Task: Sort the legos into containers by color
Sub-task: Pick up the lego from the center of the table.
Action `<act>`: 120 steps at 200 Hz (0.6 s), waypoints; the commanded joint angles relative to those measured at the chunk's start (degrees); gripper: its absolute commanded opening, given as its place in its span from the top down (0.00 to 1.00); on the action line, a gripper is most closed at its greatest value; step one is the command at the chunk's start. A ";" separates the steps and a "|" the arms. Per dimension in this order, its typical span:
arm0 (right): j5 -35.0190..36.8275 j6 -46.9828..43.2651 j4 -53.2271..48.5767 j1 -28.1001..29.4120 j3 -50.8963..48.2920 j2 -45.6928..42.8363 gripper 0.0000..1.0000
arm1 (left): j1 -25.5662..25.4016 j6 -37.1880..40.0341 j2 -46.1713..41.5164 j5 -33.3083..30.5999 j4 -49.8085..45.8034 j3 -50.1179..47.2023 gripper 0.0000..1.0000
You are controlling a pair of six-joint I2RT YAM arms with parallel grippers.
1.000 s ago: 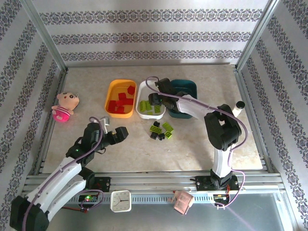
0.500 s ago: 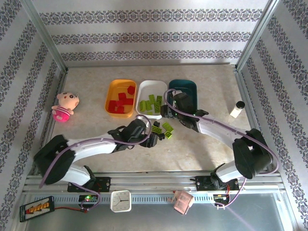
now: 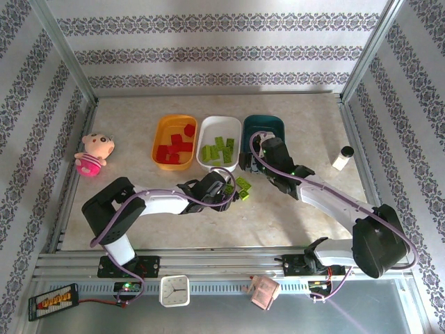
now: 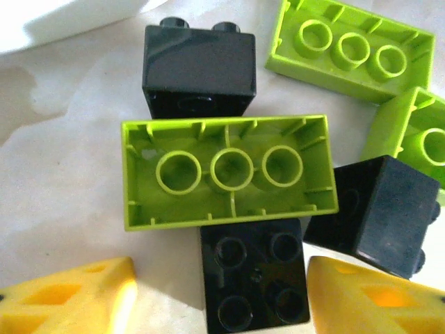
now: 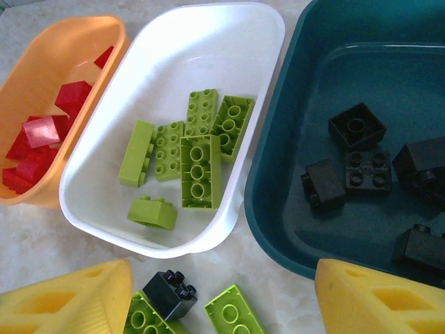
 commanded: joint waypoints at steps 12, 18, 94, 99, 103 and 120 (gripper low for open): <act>-0.61 0.79 0.56 -0.48 -1.14 -2.05 0.30 | -0.57 2.07 3.01 0.00 2.82 1.65 0.47; -0.53 0.79 0.60 -0.54 -1.22 -2.29 0.30 | -0.84 1.81 2.18 -0.13 2.84 0.95 0.50; 1.61 2.29 -1.99 1.33 -6.89 -4.26 0.30 | -1.51 -3.56 -19.30 0.86 -1.88 -3.74 0.72; 2.00 2.71 -1.97 1.48 -8.10 -5.12 0.30 | -1.30 -3.05 -19.68 1.09 -3.01 -2.30 0.72; 2.40 3.05 -1.86 1.49 -9.08 -5.98 0.30 | -0.92 -2.58 -19.71 1.34 -3.68 -0.99 0.72; 3.71 4.45 -2.03 1.67 -13.04 -10.35 0.30 | 1.18 -0.88 -17.03 3.76 -5.67 5.21 0.72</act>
